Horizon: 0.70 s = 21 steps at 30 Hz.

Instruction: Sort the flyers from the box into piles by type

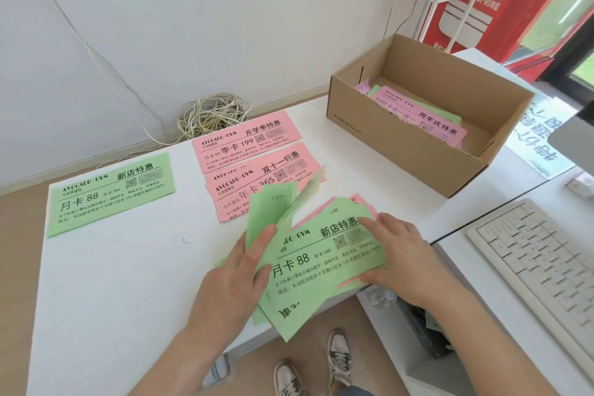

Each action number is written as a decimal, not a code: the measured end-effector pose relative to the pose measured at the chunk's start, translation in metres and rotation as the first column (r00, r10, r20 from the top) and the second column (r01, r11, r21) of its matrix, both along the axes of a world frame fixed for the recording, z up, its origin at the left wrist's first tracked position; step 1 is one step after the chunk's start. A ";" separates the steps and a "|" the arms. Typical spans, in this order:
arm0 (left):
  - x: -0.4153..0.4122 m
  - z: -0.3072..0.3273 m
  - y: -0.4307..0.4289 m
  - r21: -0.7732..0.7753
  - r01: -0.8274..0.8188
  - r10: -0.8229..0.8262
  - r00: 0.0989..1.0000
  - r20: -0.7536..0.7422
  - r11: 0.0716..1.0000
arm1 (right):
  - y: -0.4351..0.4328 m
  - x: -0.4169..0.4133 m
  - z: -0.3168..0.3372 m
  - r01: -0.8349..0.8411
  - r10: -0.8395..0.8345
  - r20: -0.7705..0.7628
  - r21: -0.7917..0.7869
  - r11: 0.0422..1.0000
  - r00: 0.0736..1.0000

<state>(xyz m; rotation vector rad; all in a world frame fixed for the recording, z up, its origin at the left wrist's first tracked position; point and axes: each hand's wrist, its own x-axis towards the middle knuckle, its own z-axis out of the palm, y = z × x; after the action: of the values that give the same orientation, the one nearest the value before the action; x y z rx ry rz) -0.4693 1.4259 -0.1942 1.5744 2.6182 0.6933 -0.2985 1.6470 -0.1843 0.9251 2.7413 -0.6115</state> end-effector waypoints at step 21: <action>0.023 0.018 0.038 -0.450 0.114 -0.184 0.976 -0.116 0.886 | 0.012 -0.028 0.021 0.108 -0.266 -0.607 -0.284 0.953 0.749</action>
<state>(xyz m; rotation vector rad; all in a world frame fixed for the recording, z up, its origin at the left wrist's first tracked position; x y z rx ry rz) -0.4461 1.4637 -0.1763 1.7062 2.4695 -0.0429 -0.3265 1.6590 -0.1635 1.1015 3.0425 -1.5100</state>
